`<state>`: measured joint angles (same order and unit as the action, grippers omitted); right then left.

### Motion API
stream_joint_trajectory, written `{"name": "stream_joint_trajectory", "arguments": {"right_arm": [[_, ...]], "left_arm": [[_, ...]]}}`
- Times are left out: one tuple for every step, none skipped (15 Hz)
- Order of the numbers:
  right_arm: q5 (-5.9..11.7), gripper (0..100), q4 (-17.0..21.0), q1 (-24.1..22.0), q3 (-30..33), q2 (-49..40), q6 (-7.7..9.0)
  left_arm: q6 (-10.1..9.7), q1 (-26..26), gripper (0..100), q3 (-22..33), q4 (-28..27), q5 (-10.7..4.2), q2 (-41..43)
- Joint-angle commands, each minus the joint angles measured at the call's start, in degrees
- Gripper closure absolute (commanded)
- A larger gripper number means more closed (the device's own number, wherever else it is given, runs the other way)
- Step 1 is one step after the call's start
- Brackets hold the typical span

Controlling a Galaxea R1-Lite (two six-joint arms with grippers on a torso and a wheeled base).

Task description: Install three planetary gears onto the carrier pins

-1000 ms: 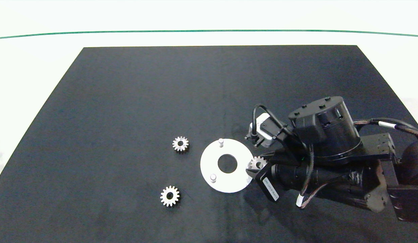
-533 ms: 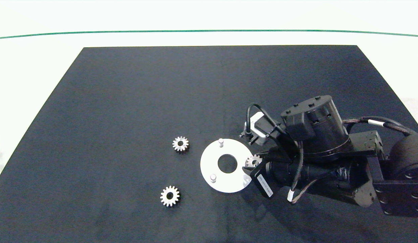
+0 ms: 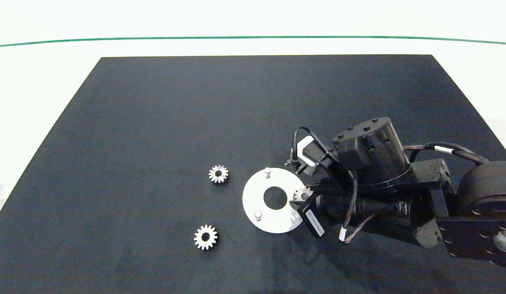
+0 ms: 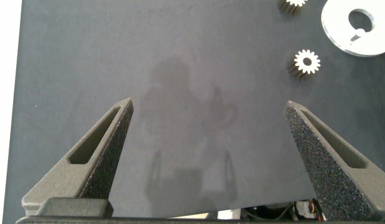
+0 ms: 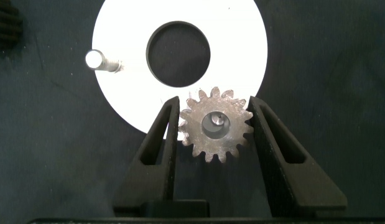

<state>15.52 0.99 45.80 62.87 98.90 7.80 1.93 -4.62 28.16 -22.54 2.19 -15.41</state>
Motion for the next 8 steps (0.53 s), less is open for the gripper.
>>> {"name": "stream_joint_trajectory", "arguments": {"right_arm": [[0.13,90,0.1,-0.3,0.4,0.2,0.20],[0.13,90,0.1,-0.3,0.4,0.1,0.20],[0.13,90,0.1,-0.4,0.4,0.2,0.11],[0.13,90,0.1,-0.4,0.3,0.2,0.11],[0.13,90,0.0,-0.4,0.3,0.2,0.11],[0.13,90,0.1,-0.4,0.3,0.2,0.11],[0.13,90,0.0,-0.4,0.3,0.3,0.11],[0.13,90,0.0,-0.5,0.3,0.6,0.11]], "left_arm": [[0.01,0.0,0,0.2,-0.1,0.00,-0.1],[0.01,0.0,0,0.2,-0.1,0.00,-0.1],[0.01,0.0,0,0.4,0.0,0.00,-0.1],[0.01,0.0,0,0.4,-0.1,0.00,-0.1],[0.01,0.0,0,0.4,-0.1,0.00,-0.1],[0.01,0.0,0,0.5,0.0,0.00,-0.1],[0.01,0.0,0,0.5,0.0,0.00,-0.1],[0.01,0.0,0,0.5,0.0,0.00,-0.1]]}}
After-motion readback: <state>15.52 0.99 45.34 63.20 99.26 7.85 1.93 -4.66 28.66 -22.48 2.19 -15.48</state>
